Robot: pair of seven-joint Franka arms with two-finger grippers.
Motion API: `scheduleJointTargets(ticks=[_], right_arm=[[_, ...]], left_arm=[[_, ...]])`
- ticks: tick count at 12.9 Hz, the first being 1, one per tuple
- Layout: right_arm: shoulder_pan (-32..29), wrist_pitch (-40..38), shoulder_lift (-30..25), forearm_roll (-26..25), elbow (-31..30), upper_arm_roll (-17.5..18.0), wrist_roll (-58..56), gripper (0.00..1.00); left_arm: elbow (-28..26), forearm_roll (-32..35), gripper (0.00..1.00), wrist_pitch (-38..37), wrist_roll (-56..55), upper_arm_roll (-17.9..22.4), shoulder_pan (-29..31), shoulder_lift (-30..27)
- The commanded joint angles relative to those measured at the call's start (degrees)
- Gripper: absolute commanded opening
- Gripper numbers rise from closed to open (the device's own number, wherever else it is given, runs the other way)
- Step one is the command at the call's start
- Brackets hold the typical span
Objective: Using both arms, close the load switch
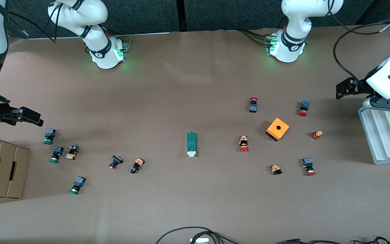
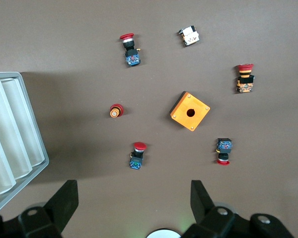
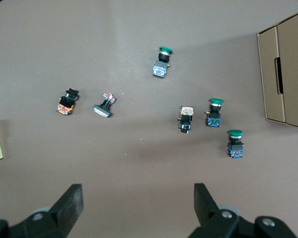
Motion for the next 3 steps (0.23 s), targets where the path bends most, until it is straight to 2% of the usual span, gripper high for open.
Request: scheduleJointTargets(ticks=[1,3], right_arm=[[0.2,-0.1,0.2,-0.6,0.4,-0.1,-0.2,0.99],[0.2,-0.2,0.2,-0.6,0.4,-0.1,-0.3,0.99]], left_arm=[[0.3,0.7,1.0,-0.5,-0.7,0.3,-0.4,-0.4],[0.8,1.1,1.0,-0.5,-0.9,0.3,-0.5,-0.3]])
